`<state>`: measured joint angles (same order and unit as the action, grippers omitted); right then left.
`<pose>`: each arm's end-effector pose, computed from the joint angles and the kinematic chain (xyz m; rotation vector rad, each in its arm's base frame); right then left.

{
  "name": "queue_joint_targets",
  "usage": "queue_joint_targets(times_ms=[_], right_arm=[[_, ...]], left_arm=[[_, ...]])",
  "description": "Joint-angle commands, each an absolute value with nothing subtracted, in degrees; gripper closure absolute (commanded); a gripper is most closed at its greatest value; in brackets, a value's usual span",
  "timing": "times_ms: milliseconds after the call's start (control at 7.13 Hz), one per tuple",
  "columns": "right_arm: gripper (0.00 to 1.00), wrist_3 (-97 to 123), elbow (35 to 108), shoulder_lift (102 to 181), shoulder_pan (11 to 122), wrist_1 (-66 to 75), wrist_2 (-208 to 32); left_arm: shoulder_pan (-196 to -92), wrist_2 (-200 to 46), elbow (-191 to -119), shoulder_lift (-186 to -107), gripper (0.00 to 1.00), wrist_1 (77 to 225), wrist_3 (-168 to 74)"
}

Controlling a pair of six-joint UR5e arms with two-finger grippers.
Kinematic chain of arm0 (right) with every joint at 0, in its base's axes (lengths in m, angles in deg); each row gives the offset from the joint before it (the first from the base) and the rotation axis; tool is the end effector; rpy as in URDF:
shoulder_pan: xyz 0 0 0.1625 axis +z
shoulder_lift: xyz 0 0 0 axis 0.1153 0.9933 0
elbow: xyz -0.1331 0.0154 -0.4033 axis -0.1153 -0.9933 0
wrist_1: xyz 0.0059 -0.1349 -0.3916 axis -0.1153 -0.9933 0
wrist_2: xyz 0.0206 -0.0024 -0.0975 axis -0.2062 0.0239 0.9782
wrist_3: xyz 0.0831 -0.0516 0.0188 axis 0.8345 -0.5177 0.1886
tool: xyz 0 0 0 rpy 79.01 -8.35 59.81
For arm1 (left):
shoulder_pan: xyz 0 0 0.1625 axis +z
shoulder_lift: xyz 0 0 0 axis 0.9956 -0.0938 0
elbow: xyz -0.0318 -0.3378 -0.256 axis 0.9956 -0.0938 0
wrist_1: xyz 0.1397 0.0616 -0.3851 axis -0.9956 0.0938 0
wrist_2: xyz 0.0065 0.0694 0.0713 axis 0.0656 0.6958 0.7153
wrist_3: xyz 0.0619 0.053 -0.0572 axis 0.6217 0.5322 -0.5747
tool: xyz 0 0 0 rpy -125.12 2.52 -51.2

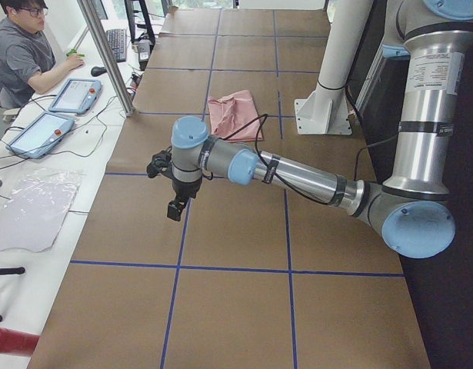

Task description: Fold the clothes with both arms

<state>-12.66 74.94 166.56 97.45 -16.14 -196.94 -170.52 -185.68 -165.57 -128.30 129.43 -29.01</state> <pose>0.0736 -0.4461 0.6596 -0.0324 -0.7321 -0.1033 -0.0322 -0.5133 0.5417 0.2895 0.7024 0.2285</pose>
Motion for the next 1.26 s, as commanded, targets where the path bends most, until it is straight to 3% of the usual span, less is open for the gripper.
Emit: queue_joint_targets(times_ms=[0, 1121], right_arm=[[0.0, -12.8, 75.3, 170.8, 99.4, -13.4, -197.4], [0.0, -13.1, 74.8, 171.7, 99.4, -10.0, -199.1]], left_arm=[[-173.6, -192.2, -158.5, -126.1, 0.0, 128.8, -29.2], [-173.6, -193.2, -159.4, -124.3, 0.0, 130.4, -29.3]])
